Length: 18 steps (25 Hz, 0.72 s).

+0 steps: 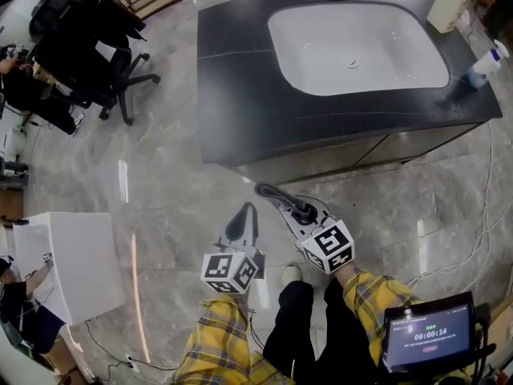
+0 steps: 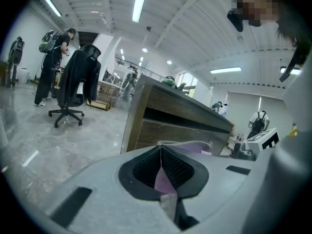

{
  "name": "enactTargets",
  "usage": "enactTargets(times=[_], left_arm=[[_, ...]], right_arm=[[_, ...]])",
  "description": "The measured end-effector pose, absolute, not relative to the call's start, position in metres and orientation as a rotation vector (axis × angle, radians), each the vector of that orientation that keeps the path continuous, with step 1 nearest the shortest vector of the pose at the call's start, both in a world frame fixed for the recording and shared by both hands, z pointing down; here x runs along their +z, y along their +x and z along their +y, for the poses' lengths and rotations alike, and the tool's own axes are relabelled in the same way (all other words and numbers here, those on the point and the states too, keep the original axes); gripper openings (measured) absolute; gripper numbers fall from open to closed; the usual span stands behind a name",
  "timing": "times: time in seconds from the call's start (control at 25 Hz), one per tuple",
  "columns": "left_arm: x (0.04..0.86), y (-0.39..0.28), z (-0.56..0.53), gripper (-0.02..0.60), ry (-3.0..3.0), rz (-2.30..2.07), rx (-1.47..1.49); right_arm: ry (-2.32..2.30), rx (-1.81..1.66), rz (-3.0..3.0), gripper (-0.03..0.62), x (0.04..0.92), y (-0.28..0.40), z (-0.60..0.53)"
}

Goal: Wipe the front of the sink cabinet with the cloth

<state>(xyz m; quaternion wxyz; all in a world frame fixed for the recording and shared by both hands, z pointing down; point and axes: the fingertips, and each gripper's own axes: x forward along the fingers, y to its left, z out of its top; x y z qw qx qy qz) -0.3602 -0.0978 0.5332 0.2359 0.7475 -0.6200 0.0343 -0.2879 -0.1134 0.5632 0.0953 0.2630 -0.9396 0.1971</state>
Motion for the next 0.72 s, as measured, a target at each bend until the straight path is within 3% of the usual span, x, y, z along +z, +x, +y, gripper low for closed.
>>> enactTargets(times=[0.28, 0.72], left_arm=[[0.546, -0.384, -0.108, 0.006, 2.043, -1.724, 0.118], [0.564, -0.349, -0.137, 0.006, 2.085, -1.681, 0.107]], right_arm=[[0.746, 0.502, -2.776, 0.044, 0.579, -0.317, -0.132], [0.821, 0.447, -2.730, 0.043, 0.598, -0.281, -0.165]])
